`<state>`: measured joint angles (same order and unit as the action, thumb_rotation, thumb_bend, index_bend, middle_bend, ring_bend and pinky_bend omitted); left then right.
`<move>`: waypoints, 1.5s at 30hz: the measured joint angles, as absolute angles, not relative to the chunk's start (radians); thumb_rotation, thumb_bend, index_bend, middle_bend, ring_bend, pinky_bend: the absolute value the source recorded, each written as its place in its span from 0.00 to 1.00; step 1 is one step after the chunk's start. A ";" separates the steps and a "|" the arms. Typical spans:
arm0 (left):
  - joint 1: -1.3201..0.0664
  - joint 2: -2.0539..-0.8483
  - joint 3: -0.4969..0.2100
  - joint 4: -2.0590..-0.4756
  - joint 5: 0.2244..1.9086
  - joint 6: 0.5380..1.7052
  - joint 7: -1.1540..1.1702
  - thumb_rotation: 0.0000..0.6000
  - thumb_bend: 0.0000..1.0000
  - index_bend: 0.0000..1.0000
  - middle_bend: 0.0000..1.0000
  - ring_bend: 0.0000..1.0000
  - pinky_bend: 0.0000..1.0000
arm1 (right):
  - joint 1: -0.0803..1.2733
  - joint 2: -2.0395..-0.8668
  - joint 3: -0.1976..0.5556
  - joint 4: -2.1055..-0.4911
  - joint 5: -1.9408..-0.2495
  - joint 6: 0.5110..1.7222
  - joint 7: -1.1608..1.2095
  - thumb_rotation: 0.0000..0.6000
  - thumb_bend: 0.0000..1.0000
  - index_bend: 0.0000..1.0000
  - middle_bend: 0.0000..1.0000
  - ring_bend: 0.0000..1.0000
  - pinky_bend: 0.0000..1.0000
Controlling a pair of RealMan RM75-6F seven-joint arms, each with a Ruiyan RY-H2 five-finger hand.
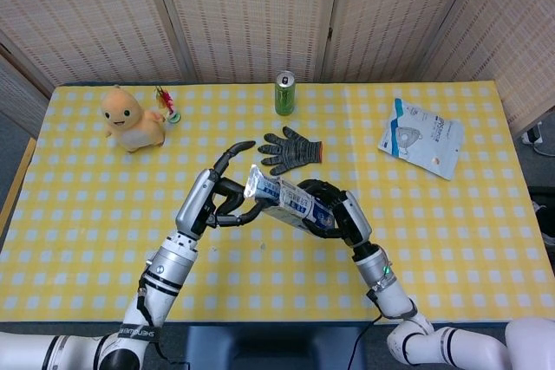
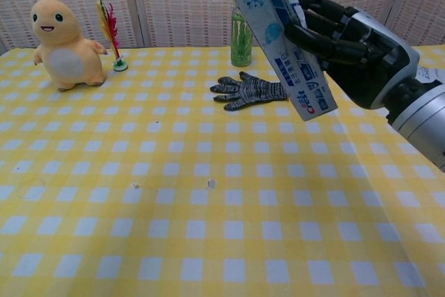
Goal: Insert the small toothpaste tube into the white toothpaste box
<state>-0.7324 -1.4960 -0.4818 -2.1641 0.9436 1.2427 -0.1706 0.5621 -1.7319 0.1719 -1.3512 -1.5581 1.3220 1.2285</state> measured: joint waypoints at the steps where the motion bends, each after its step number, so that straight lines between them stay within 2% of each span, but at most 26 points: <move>1: -0.732 -1.496 -0.482 -2.164 0.945 1.243 -0.171 1.00 0.24 0.00 1.00 1.00 1.00 | 0.562 -1.732 0.172 -1.351 -1.557 1.321 1.229 1.00 0.33 0.43 0.35 0.37 0.36; 13: -0.722 -1.488 -0.488 -2.161 0.972 1.253 -0.169 1.00 0.24 0.00 1.00 1.00 1.00 | 0.560 -1.725 0.163 -1.355 -1.563 1.327 1.222 1.00 0.33 0.43 0.35 0.37 0.36; 14: -0.720 -1.485 -0.485 -2.158 0.983 1.256 -0.161 1.00 0.24 0.03 1.00 1.00 1.00 | 0.559 -1.722 0.161 -1.355 -1.565 1.327 1.215 1.00 0.33 0.43 0.35 0.37 0.36; 16: -0.712 -1.474 -0.473 -2.145 1.017 1.270 -0.138 1.00 0.24 0.14 0.96 0.94 0.98 | 0.558 -1.715 0.156 -1.356 -1.569 1.326 1.198 1.00 0.33 0.43 0.35 0.37 0.36; 18: -0.701 -1.456 -0.452 -2.126 1.062 1.285 -0.098 1.00 0.24 0.29 0.80 0.76 0.86 | 0.558 -1.704 0.148 -1.357 -1.574 1.322 1.169 1.00 0.33 0.43 0.35 0.37 0.36; 19: -0.694 -1.445 -0.440 -2.117 1.084 1.291 -0.079 1.00 0.24 0.32 0.74 0.69 0.79 | 0.557 -1.698 0.145 -1.357 -1.576 1.320 1.153 1.00 0.33 0.43 0.35 0.37 0.36; 20: -0.686 -1.433 -0.428 -2.106 1.108 1.298 -0.060 1.00 0.24 0.35 0.64 0.58 0.66 | 0.557 -1.689 0.139 -1.358 -1.578 1.315 1.129 1.00 0.33 0.43 0.35 0.37 0.36; 22: -0.665 -1.406 -0.397 -2.072 1.169 1.316 -0.030 1.00 0.24 0.37 0.53 0.45 0.46 | 0.556 -1.674 0.130 -1.362 -1.581 1.307 1.091 1.00 0.34 0.43 0.35 0.37 0.36; 24: -0.642 -1.381 -0.366 -2.021 1.228 1.335 -0.018 1.00 0.24 0.37 0.49 0.38 0.33 | 0.553 -1.654 0.121 -1.369 -1.580 1.299 1.046 1.00 0.34 0.43 0.35 0.37 0.36; 28: -0.597 -1.332 -0.306 -1.908 1.307 1.359 -0.003 1.00 0.24 0.37 0.41 0.28 0.21 | 0.542 -1.619 0.106 -1.385 -1.576 1.289 0.977 1.00 0.33 0.44 0.35 0.37 0.36; 32: -0.554 -1.292 -0.238 -1.812 1.354 1.373 0.039 1.00 0.23 0.35 0.24 0.13 0.11 | 0.533 -1.594 0.087 -1.392 -1.573 1.274 0.914 1.00 0.33 0.44 0.35 0.37 0.36; 35: -0.516 -1.278 -0.205 -1.744 1.380 1.404 0.103 1.00 0.23 0.31 0.17 0.06 0.07 | 0.528 -1.578 0.069 -1.395 -1.574 1.259 0.861 1.00 0.33 0.44 0.35 0.37 0.36; 39: -0.445 -1.264 -0.149 -1.648 1.382 1.438 0.185 1.00 0.23 0.25 0.12 0.02 0.04 | 0.517 -1.553 0.046 -1.402 -1.573 1.242 0.791 1.00 0.33 0.44 0.35 0.37 0.36; 45: -0.382 -1.267 -0.102 -1.542 1.370 1.469 0.265 1.00 0.23 0.19 0.10 0.01 0.00 | 0.501 -1.529 0.032 -1.390 -1.556 1.222 0.747 1.00 0.33 0.44 0.35 0.37 0.36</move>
<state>-0.3822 -1.2670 -0.1025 -1.5416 1.3696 1.4688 0.2650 0.5010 -1.5290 0.0324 -1.3897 -1.5562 1.2221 0.7470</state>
